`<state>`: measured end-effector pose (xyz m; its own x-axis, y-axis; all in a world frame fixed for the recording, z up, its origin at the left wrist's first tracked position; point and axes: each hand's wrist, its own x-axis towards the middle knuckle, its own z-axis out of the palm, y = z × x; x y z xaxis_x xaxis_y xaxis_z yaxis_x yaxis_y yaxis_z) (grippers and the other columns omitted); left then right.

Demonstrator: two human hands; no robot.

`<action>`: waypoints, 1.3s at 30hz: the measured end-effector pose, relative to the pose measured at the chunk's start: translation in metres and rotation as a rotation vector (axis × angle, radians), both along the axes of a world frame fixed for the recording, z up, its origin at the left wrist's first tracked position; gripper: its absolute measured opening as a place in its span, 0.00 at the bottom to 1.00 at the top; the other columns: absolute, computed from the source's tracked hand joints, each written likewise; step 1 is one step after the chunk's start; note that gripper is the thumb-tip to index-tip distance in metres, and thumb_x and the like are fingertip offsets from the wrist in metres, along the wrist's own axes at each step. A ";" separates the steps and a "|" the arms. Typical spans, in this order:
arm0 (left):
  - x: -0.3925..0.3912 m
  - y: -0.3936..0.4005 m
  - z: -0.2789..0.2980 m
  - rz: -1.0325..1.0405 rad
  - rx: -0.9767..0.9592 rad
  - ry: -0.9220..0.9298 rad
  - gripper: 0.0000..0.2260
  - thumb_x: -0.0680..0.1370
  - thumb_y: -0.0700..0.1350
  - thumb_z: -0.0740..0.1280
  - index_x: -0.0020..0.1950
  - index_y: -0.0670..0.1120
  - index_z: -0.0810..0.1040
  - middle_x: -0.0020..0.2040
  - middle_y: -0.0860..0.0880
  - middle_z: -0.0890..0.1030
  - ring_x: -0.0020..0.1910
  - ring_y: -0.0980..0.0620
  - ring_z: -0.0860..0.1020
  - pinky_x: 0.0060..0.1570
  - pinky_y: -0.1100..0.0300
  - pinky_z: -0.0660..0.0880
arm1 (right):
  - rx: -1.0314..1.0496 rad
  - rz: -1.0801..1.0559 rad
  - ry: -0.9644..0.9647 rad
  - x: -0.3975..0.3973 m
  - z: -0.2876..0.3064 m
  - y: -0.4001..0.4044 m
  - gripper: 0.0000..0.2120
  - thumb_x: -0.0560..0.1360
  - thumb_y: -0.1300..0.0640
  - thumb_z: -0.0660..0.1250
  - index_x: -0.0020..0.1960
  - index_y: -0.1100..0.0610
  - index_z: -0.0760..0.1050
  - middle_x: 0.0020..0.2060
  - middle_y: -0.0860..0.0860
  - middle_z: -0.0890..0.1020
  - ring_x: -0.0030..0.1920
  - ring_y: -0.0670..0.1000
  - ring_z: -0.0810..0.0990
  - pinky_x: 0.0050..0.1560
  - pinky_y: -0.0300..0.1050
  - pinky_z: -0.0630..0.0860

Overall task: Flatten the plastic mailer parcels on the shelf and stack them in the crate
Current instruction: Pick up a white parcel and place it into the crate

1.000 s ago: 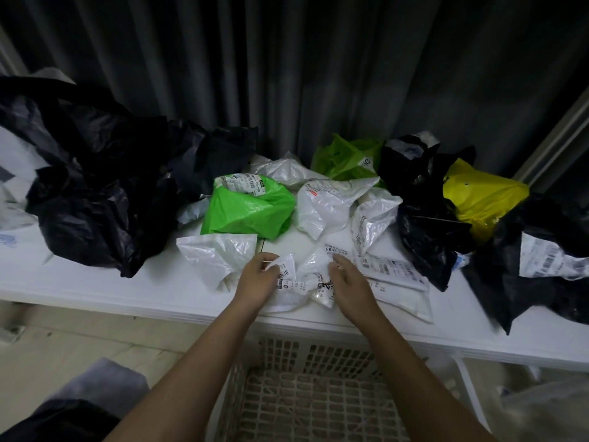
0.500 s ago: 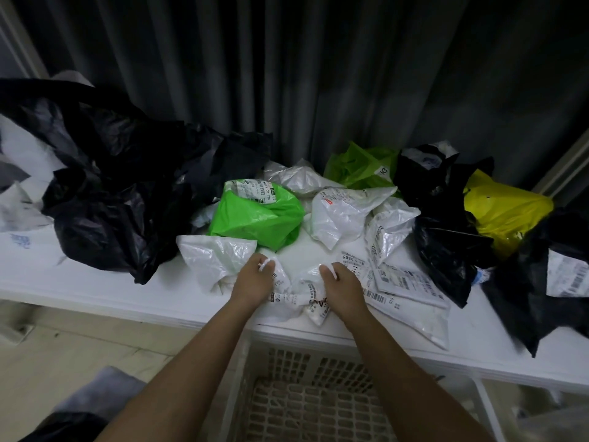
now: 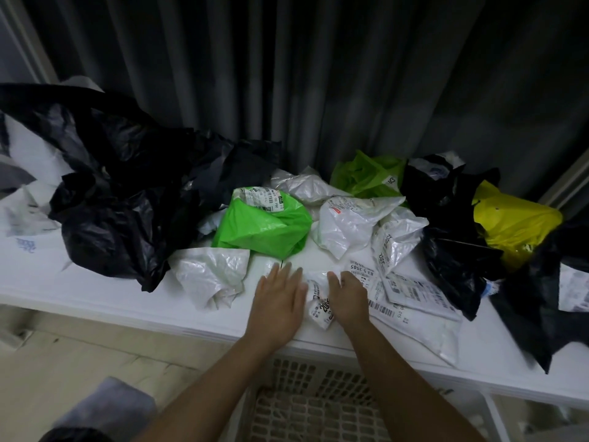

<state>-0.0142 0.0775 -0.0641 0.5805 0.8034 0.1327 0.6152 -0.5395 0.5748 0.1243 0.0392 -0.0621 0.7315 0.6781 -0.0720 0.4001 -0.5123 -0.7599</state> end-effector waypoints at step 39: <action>0.010 0.031 -0.038 0.076 0.083 0.378 0.41 0.67 0.59 0.25 0.79 0.52 0.48 0.79 0.48 0.45 0.78 0.48 0.41 0.73 0.46 0.40 | -0.039 0.532 -0.400 -0.019 -0.015 -0.016 0.33 0.74 0.44 0.45 0.76 0.55 0.57 0.77 0.54 0.56 0.76 0.51 0.52 0.74 0.48 0.48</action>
